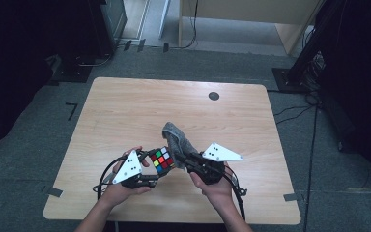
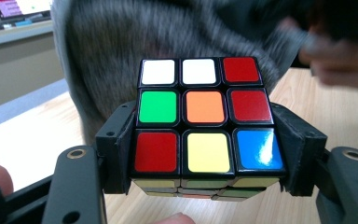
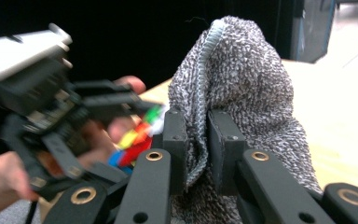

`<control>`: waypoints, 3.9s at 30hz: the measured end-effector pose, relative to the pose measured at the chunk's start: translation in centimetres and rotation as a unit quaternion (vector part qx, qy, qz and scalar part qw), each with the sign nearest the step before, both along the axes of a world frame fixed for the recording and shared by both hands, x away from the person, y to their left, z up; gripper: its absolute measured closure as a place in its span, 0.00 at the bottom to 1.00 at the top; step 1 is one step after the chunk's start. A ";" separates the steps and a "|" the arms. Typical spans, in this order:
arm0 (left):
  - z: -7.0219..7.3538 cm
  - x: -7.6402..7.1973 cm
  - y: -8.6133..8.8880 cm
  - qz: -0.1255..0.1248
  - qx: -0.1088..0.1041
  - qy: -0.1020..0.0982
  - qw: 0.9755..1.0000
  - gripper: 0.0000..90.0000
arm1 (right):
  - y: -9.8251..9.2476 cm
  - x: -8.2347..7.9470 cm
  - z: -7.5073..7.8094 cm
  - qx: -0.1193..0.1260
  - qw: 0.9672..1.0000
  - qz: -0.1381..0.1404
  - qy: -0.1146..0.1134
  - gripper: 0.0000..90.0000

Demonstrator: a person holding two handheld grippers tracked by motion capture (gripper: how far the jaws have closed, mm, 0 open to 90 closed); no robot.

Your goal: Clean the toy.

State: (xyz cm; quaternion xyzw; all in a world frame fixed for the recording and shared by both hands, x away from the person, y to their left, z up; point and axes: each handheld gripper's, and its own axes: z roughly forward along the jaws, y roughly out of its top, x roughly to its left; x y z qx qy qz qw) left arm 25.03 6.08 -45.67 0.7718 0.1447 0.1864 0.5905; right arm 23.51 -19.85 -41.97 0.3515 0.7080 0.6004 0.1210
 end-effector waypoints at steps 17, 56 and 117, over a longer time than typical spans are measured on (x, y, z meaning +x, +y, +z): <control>0.3 0.1 0.5 0.000 -0.019 0.012 1.000 0.38 | -0.2 0.4 -0.9 0.013 1.000 -0.002 0.022 0.88; 0.7 2.2 3.8 0.011 -0.202 0.136 0.970 0.38 | 2.4 -0.2 -3.4 -0.002 0.996 0.087 0.007 0.87; 0.8 2.2 2.8 0.050 -0.249 0.170 0.952 0.38 | 4.4 -1.6 -4.7 0.029 0.999 0.021 0.003 0.96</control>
